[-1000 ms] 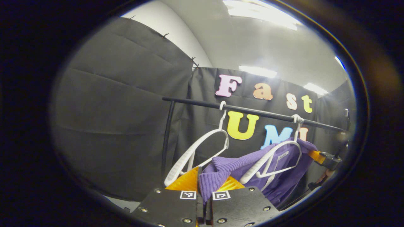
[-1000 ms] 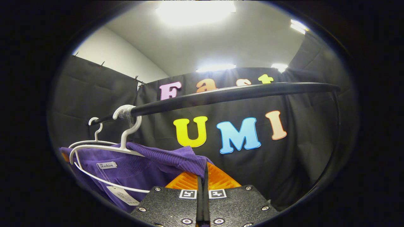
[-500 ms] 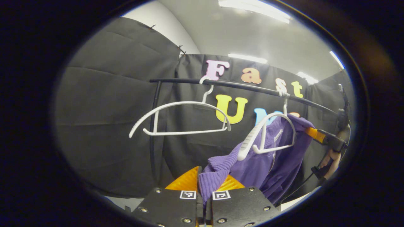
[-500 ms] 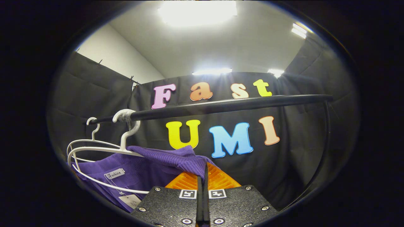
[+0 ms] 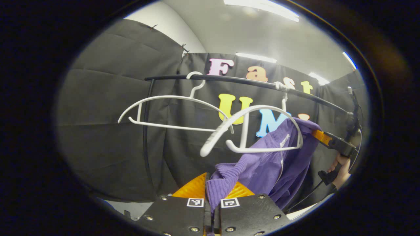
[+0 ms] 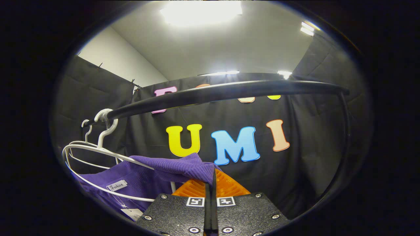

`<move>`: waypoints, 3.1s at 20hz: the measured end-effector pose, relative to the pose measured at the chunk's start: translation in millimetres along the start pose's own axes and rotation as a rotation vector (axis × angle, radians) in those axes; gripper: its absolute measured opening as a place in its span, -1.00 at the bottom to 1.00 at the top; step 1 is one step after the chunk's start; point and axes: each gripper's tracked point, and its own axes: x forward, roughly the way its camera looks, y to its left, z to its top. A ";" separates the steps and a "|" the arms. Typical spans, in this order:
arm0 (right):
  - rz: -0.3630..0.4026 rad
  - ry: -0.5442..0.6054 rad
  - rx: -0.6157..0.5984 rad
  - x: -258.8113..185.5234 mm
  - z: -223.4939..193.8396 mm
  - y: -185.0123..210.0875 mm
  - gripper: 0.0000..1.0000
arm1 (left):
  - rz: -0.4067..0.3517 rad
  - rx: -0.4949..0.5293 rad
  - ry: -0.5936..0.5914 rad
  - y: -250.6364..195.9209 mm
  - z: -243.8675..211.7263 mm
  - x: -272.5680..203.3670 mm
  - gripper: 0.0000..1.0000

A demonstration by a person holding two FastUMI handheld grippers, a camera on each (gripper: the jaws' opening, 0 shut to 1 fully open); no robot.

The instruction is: Grasp the clothes on the hanger with both hands and then place them into the laundry hamper below.

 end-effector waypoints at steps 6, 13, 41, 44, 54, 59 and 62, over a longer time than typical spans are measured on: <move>-0.009 0.012 0.000 15.6 -14.2 -33.2 -1.00 | 0.023 0.001 -0.003 -34.0 -1.5 10.9 -0.93; -0.004 0.041 0.016 26.9 -36.3 -75.0 -1.00 | 0.029 0.023 -0.009 -87.3 -1.1 43.8 -0.93; -0.117 0.299 -0.047 -240.1 -78.1 -3.7 -1.00 | -0.318 0.010 0.135 -53.9 -80.3 -50.4 -0.93; -0.151 0.368 -0.025 -278.3 -102.1 12.6 -1.00 | -0.361 0.028 0.198 -34.0 -116.0 -63.5 -0.93; -0.251 0.658 0.013 -348.4 -227.4 17.2 -1.00 | -0.472 0.111 0.397 -20.3 -250.4 -63.1 -0.82; -0.277 0.792 0.014 -376.5 -293.9 14.8 -1.00 | -0.485 0.155 0.540 -16.1 -350.4 -60.4 -0.92; -0.315 0.838 0.042 -389.1 -316.8 10.8 -1.00 | -0.485 0.154 0.594 -16.0 -385.9 -67.2 -0.92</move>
